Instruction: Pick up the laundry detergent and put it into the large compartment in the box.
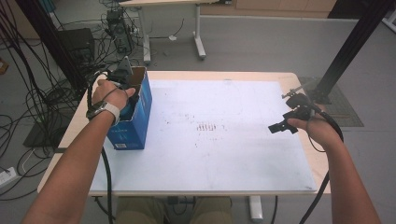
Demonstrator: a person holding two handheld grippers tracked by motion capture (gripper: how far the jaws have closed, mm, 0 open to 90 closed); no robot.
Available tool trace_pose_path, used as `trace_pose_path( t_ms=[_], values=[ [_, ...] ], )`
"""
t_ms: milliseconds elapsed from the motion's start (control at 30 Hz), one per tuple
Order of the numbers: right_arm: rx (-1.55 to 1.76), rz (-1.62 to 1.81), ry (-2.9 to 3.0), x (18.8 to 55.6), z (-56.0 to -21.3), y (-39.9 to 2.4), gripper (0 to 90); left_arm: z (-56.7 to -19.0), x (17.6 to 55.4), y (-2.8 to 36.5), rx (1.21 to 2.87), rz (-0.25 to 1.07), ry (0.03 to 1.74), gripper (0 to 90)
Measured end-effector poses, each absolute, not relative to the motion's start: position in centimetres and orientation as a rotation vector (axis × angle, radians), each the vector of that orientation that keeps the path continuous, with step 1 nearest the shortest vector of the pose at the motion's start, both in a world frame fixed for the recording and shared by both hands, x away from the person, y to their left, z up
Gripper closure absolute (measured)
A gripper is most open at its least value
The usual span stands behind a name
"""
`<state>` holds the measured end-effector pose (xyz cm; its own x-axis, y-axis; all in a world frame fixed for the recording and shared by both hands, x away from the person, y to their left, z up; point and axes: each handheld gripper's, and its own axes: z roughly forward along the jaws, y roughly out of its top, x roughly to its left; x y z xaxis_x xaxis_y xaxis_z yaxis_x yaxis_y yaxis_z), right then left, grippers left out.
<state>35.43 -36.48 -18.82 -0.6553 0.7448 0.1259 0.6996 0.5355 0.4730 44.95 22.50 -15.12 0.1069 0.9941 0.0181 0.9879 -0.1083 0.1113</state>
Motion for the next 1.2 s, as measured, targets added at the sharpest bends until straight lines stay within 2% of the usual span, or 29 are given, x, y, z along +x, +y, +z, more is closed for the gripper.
trace_pose_path(
  t_ms=[1200],
  values=[
    [1.257,0.762,2.663,35.27,-18.44,-36.32,9.0,-15.18,44.73,22.67,2.275,0.132,2.049,38.0]
  ],
)
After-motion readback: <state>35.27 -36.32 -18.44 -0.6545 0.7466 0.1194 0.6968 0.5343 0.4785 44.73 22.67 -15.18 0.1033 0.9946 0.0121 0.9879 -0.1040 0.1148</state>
